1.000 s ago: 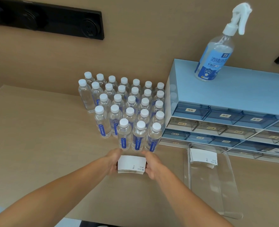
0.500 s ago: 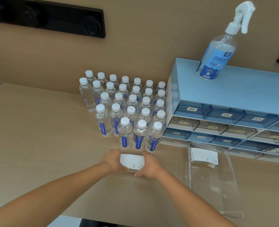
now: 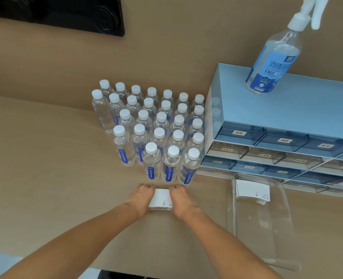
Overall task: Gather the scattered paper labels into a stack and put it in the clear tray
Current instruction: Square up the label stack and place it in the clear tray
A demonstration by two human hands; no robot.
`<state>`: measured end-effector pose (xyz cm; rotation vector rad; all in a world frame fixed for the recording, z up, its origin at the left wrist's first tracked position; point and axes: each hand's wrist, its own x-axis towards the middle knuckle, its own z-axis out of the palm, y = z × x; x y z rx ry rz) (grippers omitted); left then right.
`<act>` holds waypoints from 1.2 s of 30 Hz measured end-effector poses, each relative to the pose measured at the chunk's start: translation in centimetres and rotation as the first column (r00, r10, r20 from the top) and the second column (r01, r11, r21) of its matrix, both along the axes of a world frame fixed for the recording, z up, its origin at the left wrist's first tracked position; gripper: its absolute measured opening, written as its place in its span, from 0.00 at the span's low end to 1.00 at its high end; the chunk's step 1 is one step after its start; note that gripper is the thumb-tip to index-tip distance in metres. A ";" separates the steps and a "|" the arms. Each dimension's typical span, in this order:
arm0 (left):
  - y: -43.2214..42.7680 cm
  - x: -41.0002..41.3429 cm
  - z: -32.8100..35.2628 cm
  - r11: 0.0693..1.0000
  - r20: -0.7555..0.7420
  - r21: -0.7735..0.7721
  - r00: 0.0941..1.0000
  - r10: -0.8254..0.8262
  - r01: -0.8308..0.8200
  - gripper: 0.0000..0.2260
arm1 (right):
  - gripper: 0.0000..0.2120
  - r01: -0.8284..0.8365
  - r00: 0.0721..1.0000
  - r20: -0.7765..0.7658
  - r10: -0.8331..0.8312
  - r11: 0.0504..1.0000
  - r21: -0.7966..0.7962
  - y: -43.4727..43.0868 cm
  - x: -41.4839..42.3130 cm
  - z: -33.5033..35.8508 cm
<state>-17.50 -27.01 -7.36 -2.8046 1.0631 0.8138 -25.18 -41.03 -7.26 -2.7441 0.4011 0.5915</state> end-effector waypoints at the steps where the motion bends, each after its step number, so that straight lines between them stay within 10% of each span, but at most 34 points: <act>1: 0.0 0.1 -0.1 1.000 -0.001 0.001 1.000 -0.007 0.007 0.23 | 0.29 0.000 1.000 -0.002 0.000 1.000 0.004 0.0 0.0 -0.1; 36: -10.7 -9.6 11.2 0.945 0.078 -0.113 0.950 -0.301 0.309 0.23 | 0.25 0.328 0.944 0.067 -0.324 0.943 -0.056 -8.1 -14.8 12.3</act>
